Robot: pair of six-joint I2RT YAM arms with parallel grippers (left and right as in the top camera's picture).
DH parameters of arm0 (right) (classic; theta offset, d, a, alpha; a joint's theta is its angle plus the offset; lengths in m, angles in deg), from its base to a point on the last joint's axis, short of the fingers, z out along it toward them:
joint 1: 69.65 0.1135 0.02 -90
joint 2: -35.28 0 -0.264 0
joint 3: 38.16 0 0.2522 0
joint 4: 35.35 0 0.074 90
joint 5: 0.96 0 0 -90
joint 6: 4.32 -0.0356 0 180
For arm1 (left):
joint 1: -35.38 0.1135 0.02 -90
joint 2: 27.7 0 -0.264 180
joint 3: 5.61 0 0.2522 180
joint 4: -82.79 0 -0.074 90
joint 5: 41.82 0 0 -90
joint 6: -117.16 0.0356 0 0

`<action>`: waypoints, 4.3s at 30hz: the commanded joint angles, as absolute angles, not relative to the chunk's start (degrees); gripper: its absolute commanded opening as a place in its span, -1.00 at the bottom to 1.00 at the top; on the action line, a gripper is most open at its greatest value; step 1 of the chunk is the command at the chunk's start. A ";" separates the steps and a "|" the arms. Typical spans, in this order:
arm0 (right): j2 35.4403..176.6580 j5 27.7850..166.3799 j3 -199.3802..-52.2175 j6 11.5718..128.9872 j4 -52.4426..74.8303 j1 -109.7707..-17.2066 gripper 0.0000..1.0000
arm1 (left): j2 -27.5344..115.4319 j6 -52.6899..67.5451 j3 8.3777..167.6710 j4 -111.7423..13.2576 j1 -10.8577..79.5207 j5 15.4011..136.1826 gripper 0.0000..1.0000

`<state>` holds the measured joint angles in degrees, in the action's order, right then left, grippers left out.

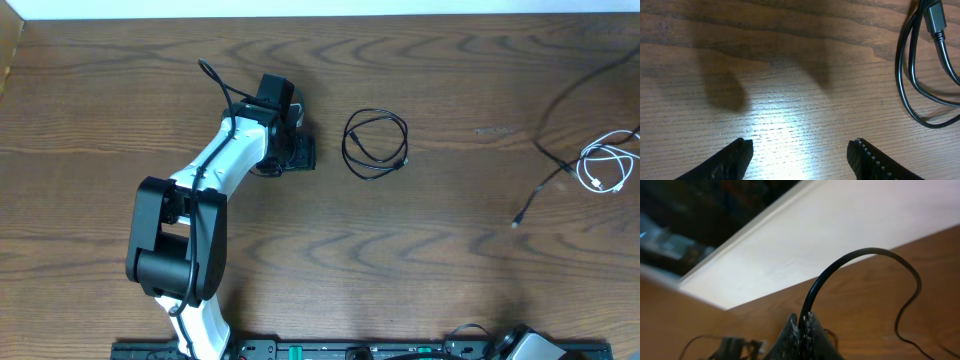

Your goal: Untangle cables

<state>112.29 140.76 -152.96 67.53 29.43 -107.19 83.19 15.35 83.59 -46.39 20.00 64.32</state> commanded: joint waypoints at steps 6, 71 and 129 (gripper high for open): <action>113.36 122.73 -153.39 69.03 33.94 -107.80 -0.98 | 83.96 15.22 83.37 -46.26 20.20 63.57 0.32; 150.93 120.46 -153.37 71.61 18.48 -98.38 0.82 | 83.96 14.76 83.37 -46.76 20.20 63.57 0.32; 154.36 107.56 -152.43 76.68 37.04 -67.00 -0.74 | 83.96 14.37 83.37 -46.89 20.20 63.55 -0.30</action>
